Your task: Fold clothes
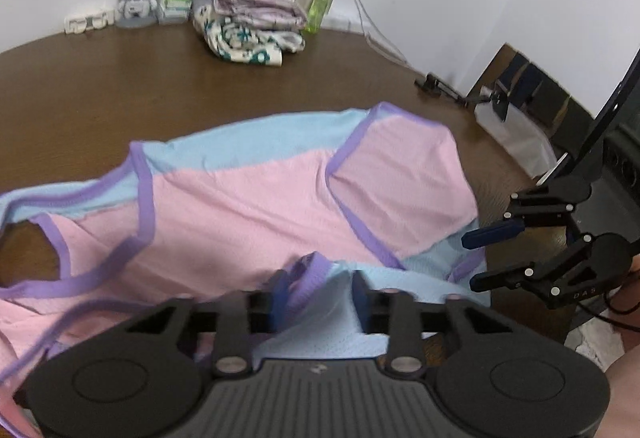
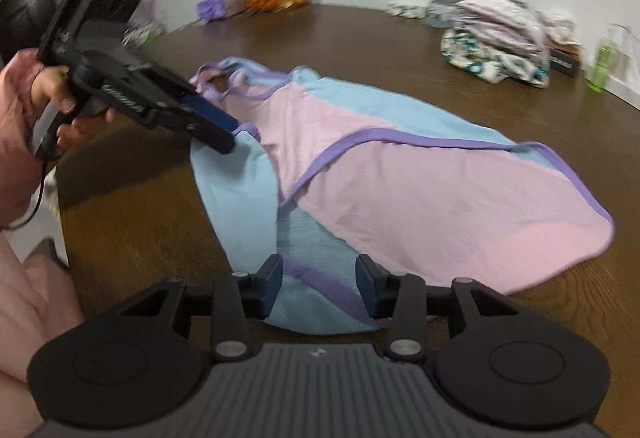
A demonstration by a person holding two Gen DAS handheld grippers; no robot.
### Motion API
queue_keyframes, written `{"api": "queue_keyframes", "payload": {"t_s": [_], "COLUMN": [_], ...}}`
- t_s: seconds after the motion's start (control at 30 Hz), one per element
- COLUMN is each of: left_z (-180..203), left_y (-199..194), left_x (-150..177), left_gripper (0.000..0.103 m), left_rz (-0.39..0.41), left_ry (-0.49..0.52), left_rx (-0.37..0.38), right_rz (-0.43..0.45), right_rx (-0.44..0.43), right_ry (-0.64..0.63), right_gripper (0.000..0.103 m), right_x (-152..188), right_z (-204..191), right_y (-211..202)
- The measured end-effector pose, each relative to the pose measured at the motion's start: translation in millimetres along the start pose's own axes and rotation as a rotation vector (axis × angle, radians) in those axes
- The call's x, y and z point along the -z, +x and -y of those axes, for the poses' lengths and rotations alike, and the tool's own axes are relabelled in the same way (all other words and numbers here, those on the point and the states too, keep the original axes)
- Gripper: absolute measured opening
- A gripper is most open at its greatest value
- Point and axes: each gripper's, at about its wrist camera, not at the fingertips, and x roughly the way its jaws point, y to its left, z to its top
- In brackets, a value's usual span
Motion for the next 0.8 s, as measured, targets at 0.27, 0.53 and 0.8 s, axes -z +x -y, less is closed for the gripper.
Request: {"api": "queue_keyframes", "payload": {"t_s": [0.27,0.53,0.8], "left_z": [3,23,72], "left_y": [-51,-69,-40], "left_x": [23,62,-10], "left_gripper": [0.002,0.043,0.059], "left_rz": [0.102,0.021,0.04], "left_ry": [-0.061,0.002,0.097], "left_rx": [-0.098,-0.001,-0.009], "right_rz": [-0.024,0.066,0.174], "right_rx": [0.009,-0.084,0.177], "right_ry": [-0.005,0.181,0.405], "right_gripper": [0.004,0.03,0.051], "right_x": [6,31,23], "right_z": [-7,10,110], "right_y": [-21,-55,-74]}}
